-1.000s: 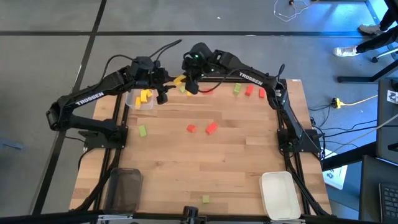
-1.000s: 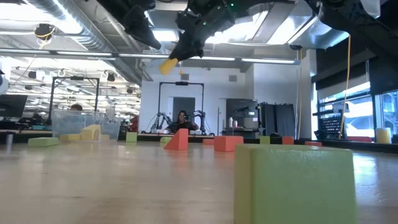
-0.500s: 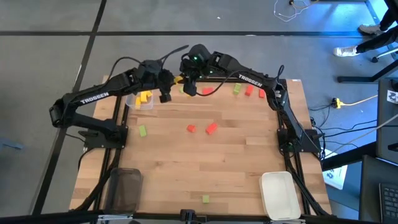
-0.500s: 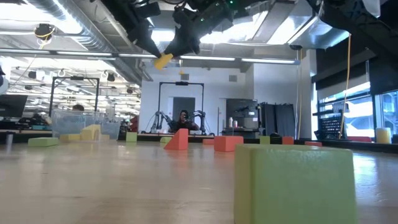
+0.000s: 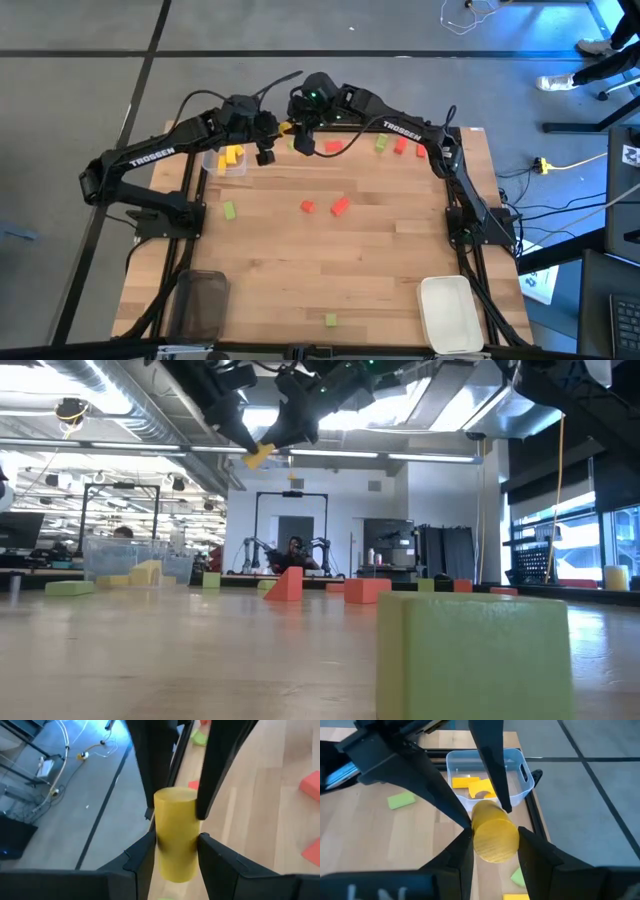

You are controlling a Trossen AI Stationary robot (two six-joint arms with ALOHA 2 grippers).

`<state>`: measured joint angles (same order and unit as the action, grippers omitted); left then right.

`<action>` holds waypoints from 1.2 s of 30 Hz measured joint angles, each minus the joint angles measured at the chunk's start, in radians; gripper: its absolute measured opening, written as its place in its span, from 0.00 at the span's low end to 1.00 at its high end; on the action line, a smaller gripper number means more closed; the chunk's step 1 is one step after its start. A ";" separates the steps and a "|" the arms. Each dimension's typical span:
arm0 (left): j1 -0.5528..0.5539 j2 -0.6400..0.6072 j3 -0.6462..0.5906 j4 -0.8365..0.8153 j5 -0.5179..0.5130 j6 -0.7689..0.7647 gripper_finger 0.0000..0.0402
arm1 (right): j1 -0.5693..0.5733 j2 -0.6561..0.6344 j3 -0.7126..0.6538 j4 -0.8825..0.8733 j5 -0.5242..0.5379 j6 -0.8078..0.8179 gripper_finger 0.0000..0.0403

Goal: Sort & place blocks by color
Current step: Put the yellow block into the transparent bin

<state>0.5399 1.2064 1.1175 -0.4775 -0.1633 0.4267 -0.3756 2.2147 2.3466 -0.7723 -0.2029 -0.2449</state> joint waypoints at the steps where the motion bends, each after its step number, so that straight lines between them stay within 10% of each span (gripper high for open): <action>1: 0.005 0.000 0.000 -0.005 0.004 -0.006 0.34 | 0.002 0.000 0.000 0.003 0.003 -0.001 0.30; 29: -0.005 0.076 0.001 -0.002 0.076 -0.006 0.34 | 0.025 0.002 -0.002 -0.007 0.007 -0.002 0.30; 36: -0.013 0.048 0.000 -0.057 -0.062 0.003 0.34 | 0.027 -0.003 0.002 0.000 0.020 0.001 0.30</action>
<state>0.5269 1.2548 1.1175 -0.5340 -0.2251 0.4300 -0.3489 2.2120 2.3490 -0.7726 -0.1827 -0.2443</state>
